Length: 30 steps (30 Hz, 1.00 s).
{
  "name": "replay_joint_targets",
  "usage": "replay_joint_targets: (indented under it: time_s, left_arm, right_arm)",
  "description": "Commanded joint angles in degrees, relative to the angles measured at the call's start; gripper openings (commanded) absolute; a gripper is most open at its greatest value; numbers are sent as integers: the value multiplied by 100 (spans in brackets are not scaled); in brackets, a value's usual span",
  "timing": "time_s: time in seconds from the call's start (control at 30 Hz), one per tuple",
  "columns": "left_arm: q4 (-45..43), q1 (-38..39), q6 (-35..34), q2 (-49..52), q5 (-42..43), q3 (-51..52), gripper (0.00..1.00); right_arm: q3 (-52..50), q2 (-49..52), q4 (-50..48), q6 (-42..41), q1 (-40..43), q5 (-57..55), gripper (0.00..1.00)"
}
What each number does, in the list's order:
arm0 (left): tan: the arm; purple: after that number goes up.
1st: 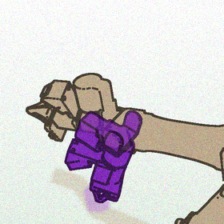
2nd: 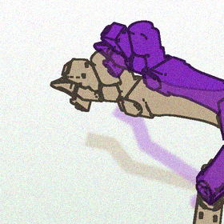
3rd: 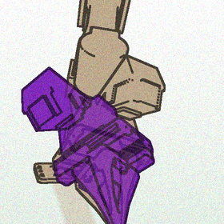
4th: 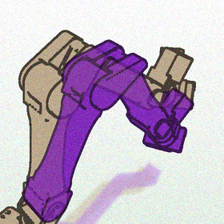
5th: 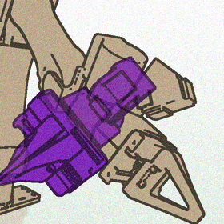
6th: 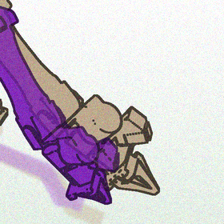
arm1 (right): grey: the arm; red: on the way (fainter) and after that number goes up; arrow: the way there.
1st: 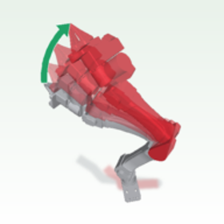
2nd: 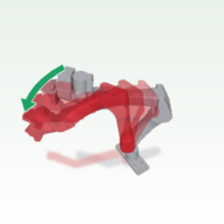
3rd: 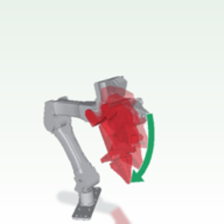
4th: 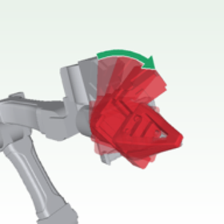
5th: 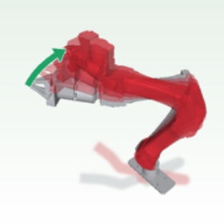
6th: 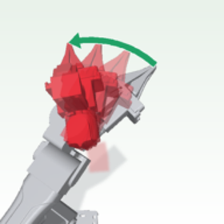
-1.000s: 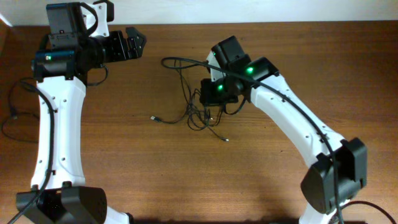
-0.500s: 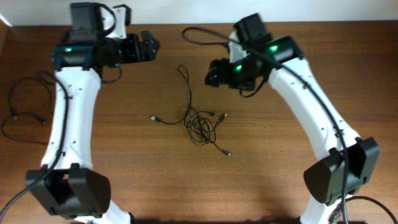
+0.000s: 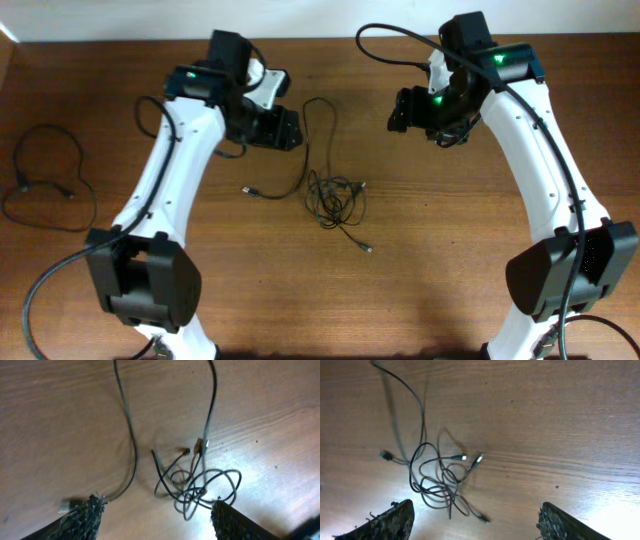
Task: Untangle cables
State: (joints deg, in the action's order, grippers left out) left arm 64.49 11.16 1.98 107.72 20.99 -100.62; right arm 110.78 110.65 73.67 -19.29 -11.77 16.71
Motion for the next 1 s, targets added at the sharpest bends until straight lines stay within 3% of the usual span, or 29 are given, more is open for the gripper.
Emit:
replay_joint_targets:
  time_s: [0.0, 0.17, 0.3, 0.47, 0.8, 0.97]
  left_arm:
    - [-531, 393, -72, 133, 28, 457, 72]
    - [-1810, 940, -675, 535, 22, 791, 71]
    - [-2444, 1327, -673, 938, 15, 791, 67]
    - [-2686, 1735, -664, 1276, -391, 791, 62]
    - [-3388, 1908, -669, 1917, -428, 791, 50]
    - [-3442, 2173, -669, 2210, -798, 791, 49]
  right_arm:
    - [2, -66, 17, 46, -20, -262, 81]
    - [2, -66, 133, 42, 33, -909, 81]
    - [2, -66, 168, 44, 470, -1036, 81]
    - [0, -66, 481, 68, 1036, -1036, 81]
    - [0, -66, 522, 66, 1029, -1034, 80]
    - [0, -66, 520, 66, 1029, -1036, 81]
